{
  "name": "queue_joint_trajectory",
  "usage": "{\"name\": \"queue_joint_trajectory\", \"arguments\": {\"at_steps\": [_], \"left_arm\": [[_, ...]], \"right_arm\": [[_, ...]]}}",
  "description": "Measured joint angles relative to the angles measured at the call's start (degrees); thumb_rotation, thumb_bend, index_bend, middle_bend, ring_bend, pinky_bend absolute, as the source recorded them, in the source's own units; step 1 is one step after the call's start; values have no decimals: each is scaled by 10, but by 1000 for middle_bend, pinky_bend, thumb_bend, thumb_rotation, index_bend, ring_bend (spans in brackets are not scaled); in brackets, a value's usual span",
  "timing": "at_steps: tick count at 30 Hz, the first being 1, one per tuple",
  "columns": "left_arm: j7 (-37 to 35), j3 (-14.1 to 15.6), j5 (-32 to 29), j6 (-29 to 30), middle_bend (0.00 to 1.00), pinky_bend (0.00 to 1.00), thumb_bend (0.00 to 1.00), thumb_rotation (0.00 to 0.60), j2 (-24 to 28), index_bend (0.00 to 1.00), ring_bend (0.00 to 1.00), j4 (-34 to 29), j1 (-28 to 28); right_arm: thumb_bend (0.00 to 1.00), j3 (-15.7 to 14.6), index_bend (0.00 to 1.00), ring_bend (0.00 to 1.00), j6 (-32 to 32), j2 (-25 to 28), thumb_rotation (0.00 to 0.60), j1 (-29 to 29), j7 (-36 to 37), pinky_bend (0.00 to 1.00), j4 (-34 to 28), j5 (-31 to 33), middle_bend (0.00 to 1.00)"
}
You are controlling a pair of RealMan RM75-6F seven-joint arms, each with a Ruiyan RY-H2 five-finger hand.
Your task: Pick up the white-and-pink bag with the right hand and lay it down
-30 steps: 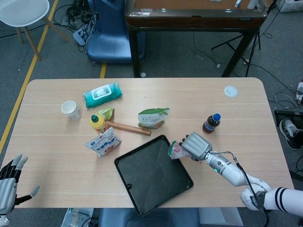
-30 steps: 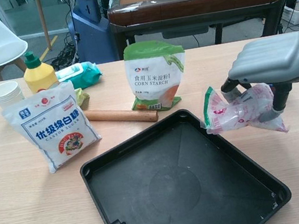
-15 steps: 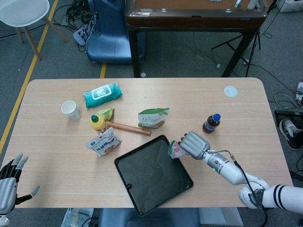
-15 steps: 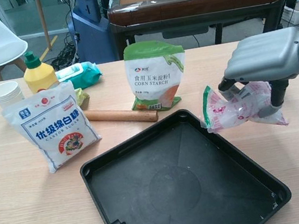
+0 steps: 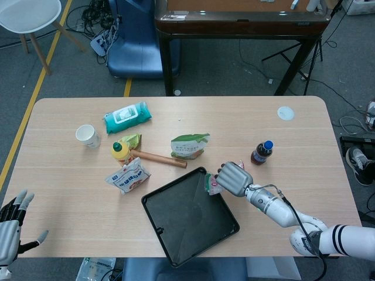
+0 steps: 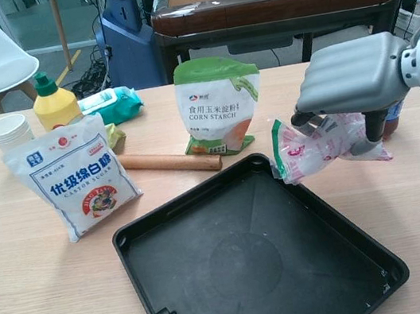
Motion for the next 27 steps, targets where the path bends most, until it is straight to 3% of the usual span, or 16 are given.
{"name": "queue_joint_trajectory", "arguments": {"at_steps": [27], "left_arm": [[3,0,-2,-5,12,54,177,600,-2,77,0,-1,-2]], "right_arm": [[662,-38,612,584,33,-13,600,15,-33,748,-3,46,578]]}}
